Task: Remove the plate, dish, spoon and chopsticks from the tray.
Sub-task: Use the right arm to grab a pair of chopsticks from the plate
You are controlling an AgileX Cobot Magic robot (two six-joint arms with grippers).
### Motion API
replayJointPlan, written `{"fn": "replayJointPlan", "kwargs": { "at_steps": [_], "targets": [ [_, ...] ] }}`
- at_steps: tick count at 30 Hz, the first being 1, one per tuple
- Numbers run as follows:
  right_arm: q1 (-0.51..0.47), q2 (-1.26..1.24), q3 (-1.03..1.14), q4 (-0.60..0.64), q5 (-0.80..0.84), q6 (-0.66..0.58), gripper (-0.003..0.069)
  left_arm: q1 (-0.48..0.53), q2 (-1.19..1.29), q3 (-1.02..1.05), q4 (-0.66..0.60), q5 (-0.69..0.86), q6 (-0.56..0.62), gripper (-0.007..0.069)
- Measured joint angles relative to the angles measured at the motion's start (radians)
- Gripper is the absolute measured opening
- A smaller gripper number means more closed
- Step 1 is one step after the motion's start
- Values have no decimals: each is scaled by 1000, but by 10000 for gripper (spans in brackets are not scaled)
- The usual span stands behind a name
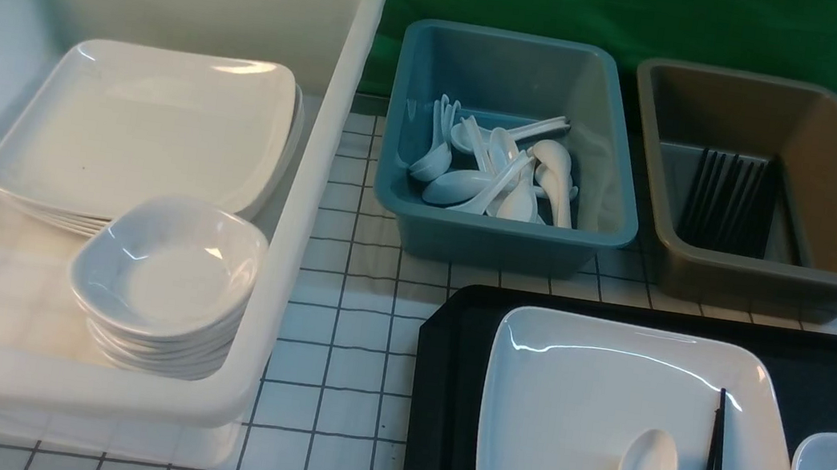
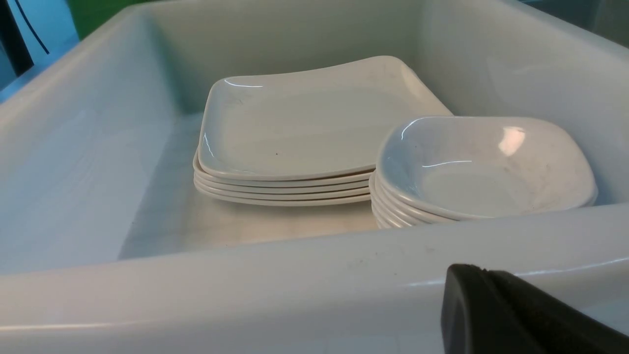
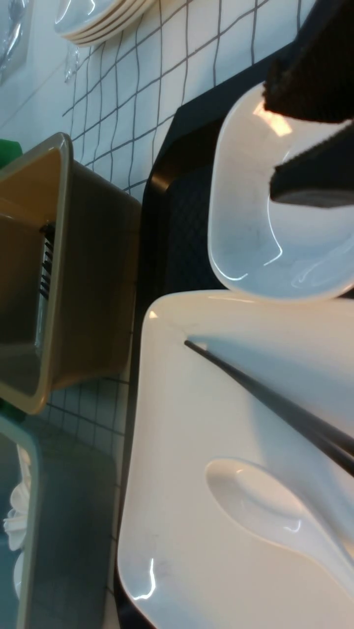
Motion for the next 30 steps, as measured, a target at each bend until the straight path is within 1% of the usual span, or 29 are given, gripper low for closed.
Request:
{"fn": "replayJointPlan", "kwargs": {
  "at_steps": [13,14,15,16,17,18,21,22,23,24,25,30],
  "targets": [
    [0,0,0,0,-2,4,246,0,0,0,0,0,0,21],
    [0,0,0,10,-7,33,246,0,0,0,0,0,0,21],
    [0,0,0,43,-9,105,246,0,0,0,0,0,0,21],
    [0,0,0,52,-9,121,246,0,0,0,0,0,0,21],
    [0,0,1,96,-11,201,246,0,0,0,0,0,0,21],
    [0,0,2,196,-11,363,246,0,0,0,0,0,0,21],
    [0,0,5,271,-14,634,246,0,0,0,0,0,0,21],
    [0,0,5,287,-15,707,246,0,0,0,0,0,0,21],
    [0,0,5,290,-15,716,246,0,0,0,0,0,0,21],
    [0,0,6,299,-15,763,246,0,0,0,0,0,0,21],
    [0,0,6,302,-16,779,246,0,0,0,0,0,0,21],
    [0,0,7,312,-23,816,245,0,0,0,0,-3,0,21]
  ]
}}
